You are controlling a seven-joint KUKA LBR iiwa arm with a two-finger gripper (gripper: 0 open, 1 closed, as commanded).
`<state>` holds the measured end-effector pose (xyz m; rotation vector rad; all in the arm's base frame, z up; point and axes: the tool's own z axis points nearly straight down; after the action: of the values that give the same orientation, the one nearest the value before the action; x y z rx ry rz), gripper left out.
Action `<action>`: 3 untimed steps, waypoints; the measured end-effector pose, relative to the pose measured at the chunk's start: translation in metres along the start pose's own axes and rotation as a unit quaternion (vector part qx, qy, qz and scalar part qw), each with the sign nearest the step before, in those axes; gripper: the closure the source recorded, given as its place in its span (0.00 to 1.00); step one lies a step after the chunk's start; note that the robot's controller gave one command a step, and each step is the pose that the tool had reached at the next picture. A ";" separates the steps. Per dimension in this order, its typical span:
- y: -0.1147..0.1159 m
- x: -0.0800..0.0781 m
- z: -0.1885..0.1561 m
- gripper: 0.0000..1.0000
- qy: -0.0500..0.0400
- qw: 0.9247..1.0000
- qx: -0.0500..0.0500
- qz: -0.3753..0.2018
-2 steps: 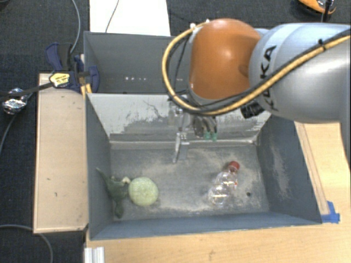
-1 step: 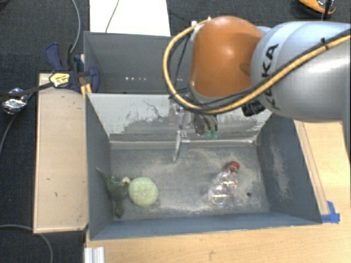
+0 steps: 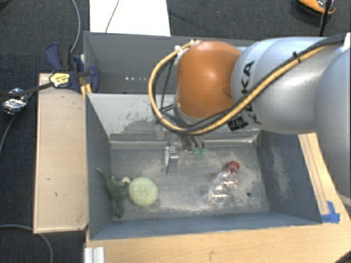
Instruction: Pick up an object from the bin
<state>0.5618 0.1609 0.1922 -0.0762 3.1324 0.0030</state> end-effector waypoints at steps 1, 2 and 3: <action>0.010 0.012 0.042 0.00 0.003 1.000 0.000 0.030; 0.015 0.018 0.064 0.00 0.001 0.998 0.000 0.060; 0.025 0.025 0.093 0.00 0.001 0.999 -0.001 -0.051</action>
Offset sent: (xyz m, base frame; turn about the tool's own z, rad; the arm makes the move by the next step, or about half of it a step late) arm -0.0287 0.0200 -0.0969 -0.0755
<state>0.5365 0.1847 0.0987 -0.2371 3.1255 0.0045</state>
